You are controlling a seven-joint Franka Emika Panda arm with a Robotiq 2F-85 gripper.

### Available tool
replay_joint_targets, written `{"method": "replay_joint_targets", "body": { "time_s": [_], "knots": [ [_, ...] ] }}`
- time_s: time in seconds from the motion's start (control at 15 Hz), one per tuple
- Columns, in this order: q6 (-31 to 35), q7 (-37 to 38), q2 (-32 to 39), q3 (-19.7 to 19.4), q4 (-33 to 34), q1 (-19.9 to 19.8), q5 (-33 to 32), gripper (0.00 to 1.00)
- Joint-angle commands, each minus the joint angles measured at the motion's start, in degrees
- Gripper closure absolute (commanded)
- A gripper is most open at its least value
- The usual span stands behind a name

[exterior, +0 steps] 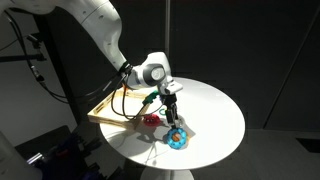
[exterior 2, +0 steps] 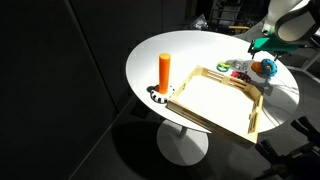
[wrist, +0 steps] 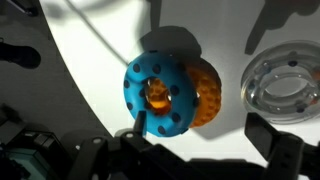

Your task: Put the blue ring in the box

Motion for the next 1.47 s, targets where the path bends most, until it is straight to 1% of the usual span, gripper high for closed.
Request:
{"method": "replay_joint_targets", "body": {
  "time_s": [0.0,0.4,0.47,0.53,0.8,0.93,1.07,1.4],
  "knots": [
    [1.7,2.2,2.8,-0.1,1.0,-0.5,-1.2,0.00],
    [3.5,2.9,6.2,-1.4,1.5,0.4,-0.7,0.00],
    [3.5,2.9,6.5,-1.7,1.6,0.6,-0.7,0.25],
    [3.3,2.9,6.6,-1.9,1.6,0.7,-0.6,0.26],
    [2.7,3.1,4.6,-2.8,1.3,2.1,-0.8,0.58],
    [2.3,2.9,3.0,-2.8,0.9,2.6,-0.7,0.76],
    [1.7,2.9,1.4,-2.6,0.5,3.2,-0.7,0.91],
    [0.2,4.0,-2.6,-1.7,-0.8,5.5,-1.6,0.90]
  ]
}}
